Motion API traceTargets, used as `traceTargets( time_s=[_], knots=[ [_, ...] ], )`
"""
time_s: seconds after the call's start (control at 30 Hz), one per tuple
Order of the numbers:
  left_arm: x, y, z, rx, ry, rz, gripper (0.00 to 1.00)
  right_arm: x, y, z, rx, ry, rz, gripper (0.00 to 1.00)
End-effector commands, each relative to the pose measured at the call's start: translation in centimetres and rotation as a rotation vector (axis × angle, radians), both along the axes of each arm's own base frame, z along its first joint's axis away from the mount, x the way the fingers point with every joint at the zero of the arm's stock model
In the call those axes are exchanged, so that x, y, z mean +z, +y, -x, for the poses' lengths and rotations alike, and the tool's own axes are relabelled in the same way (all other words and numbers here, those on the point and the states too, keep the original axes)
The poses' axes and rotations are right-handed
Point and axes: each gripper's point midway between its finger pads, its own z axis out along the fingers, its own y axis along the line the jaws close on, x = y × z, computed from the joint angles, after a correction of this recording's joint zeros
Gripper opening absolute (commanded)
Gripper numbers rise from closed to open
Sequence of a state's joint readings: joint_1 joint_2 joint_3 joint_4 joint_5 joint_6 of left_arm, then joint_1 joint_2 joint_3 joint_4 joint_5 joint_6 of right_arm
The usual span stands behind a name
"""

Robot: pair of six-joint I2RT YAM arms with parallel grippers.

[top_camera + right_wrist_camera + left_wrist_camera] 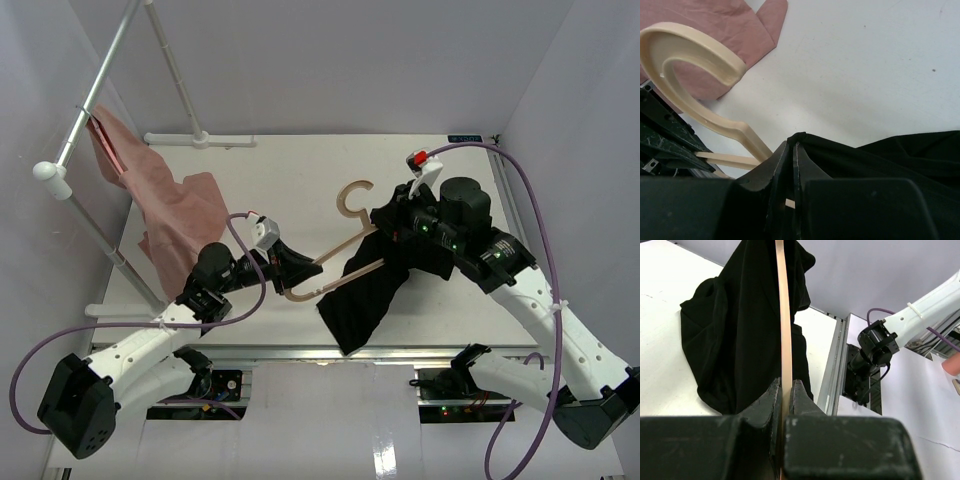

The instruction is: Place the t-shirt on the hanger

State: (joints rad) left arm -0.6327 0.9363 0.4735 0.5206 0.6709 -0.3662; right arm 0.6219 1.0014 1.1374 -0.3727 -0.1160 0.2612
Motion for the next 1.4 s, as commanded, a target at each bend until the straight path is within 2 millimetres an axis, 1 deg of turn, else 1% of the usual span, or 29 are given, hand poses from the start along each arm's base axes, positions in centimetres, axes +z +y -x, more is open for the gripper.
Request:
traceTargets(
  time_s=[0.0, 0.1, 0.23, 0.37, 0.4, 0.43, 0.5, 0.57, 0.6, 0.67, 0.7, 0.73, 0.77, 0.8, 0.87, 0.9, 0.97, 1.0, 1.1, 1.2, 1.37],
  knots=[
    [3.0, 0.8, 2.4, -0.044, -0.186, 0.147, 0.00, 1.0, -1.3, 0.6, -0.024, -0.068, 0.014, 0.33],
    [2.5, 0.8, 2.9, -0.063, -0.181, 0.145, 0.00, 1.5, -1.8, 1.0, -0.030, -0.098, 0.019, 0.43],
    [2.6, 1.2, 3.6, -0.074, -0.190, 0.166, 0.00, 4.1, -2.1, 1.9, 0.016, -0.184, 0.013, 0.57],
    [2.6, 1.6, 4.1, -0.069, -0.194, 0.173, 0.00, 5.9, -2.2, 3.0, 0.106, -0.272, 0.086, 0.66],
    [2.4, 1.8, 4.1, -0.062, -0.191, 0.171, 0.00, 6.3, -2.3, 2.9, 0.109, -0.291, 0.108, 0.67],
    [2.4, 1.9, 4.2, -0.058, -0.196, 0.176, 0.00, 5.8, -2.6, 3.0, 0.132, -0.305, 0.165, 0.67],
    [2.2, 2.1, 4.5, -0.060, -0.187, 0.172, 0.00, 4.6, -2.4, 3.4, 0.223, -0.337, 0.255, 0.67],
    [2.2, 2.3, 4.9, -0.066, -0.186, 0.167, 0.00, 4.6, -2.2, 4.6, 0.328, -0.409, 0.298, 0.66],
    [2.2, 2.4, 5.0, -0.065, -0.182, 0.163, 0.00, 5.0, -1.9, 5.4, 0.383, -0.452, 0.301, 0.66],
    [2.1, 2.5, 4.9, -0.053, -0.180, 0.151, 0.00, 6.8, -1.1, 8.0, 0.533, -0.529, 0.264, 0.66],
    [1.9, 2.5, 4.8, -0.048, -0.172, 0.142, 0.00, 7.2, -0.7, 8.6, 0.588, -0.545, 0.264, 0.67],
    [1.9, 2.5, 4.8, -0.048, -0.173, 0.143, 0.00, 7.7, -0.6, 10.0, 0.655, -0.547, 0.252, 0.67],
    [1.9, 2.5, 4.9, -0.051, -0.174, 0.144, 0.00, 7.6, -0.4, 10.7, 0.709, -0.521, 0.248, 0.65],
    [1.9, 2.5, 5.0, -0.055, -0.173, 0.146, 0.00, 7.1, 0.0, 10.9, 0.752, -0.475, 0.251, 0.61],
    [1.6, 2.5, 5.1, -0.066, -0.164, 0.142, 0.00, 5.6, 0.0, 11.0, 0.785, -0.394, 0.272, 0.57],
    [1.4, 2.5, 5.2, -0.069, -0.163, 0.140, 0.00, 4.9, 0.0, 10.7, 0.772, -0.375, 0.284, 0.58],
    [1.3, 2.6, 5.5, -0.074, -0.167, 0.139, 0.00, 2.7, -0.5, 10.1, 0.718, -0.324, 0.316, 0.63],
    [1.3, 2.7, 5.5, -0.072, -0.172, 0.142, 0.00, 2.3, -0.7, 10.2, 0.718, -0.328, 0.324, 0.64],
    [1.5, 2.8, 5.7, -0.076, -0.185, 0.144, 0.00, 2.0, -0.9, 10.9, 0.727, -0.331, 0.330, 0.66],
    [1.5, 2.8, 6.0, -0.091, -0.189, 0.143, 0.00, 1.7, -1.1, 10.7, 0.710, -0.315, 0.347, 0.69],
    [1.6, 2.7, 6.8, -0.136, -0.200, 0.150, 0.00, 0.8, -0.1, 10.2, 0.737, -0.303, 0.366, 0.70]
  ],
)
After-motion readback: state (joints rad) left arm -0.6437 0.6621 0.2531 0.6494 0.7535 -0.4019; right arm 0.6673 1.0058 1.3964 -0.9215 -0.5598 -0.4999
